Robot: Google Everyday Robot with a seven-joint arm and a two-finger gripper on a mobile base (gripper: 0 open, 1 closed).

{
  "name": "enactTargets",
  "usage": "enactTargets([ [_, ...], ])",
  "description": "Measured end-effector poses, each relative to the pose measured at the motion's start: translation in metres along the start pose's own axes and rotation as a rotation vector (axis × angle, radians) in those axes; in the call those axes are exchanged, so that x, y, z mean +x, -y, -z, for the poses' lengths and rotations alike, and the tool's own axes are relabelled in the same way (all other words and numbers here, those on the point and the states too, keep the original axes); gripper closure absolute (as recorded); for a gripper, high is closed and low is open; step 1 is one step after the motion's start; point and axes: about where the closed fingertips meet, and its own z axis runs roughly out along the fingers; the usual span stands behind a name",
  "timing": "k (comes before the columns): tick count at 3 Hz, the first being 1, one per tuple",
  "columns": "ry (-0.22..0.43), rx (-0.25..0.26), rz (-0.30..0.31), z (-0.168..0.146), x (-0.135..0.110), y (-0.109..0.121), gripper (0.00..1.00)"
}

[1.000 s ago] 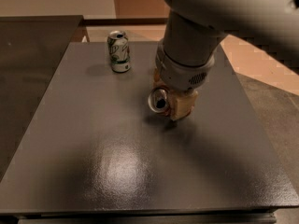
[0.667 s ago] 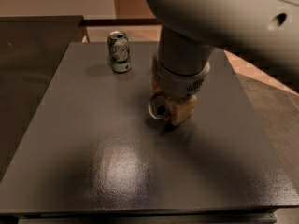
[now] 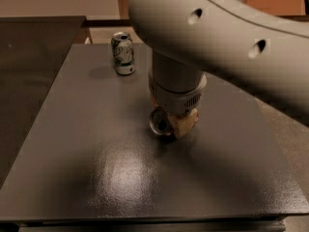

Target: Knock coke can over

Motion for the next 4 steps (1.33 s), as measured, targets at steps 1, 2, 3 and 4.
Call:
enactTargets([
  [1,-0.01,-0.006,0.017,-0.004,-0.005,-0.003,0.36],
  [2,-0.011,-0.013,0.03,-0.009,-0.012,-0.006,0.14],
  [3,0.0,-0.015,0.03,-0.015,-0.018,-0.01,0.0],
  [4,0.0,-0.015,0.03,-0.015,-0.018,-0.01,0.0],
])
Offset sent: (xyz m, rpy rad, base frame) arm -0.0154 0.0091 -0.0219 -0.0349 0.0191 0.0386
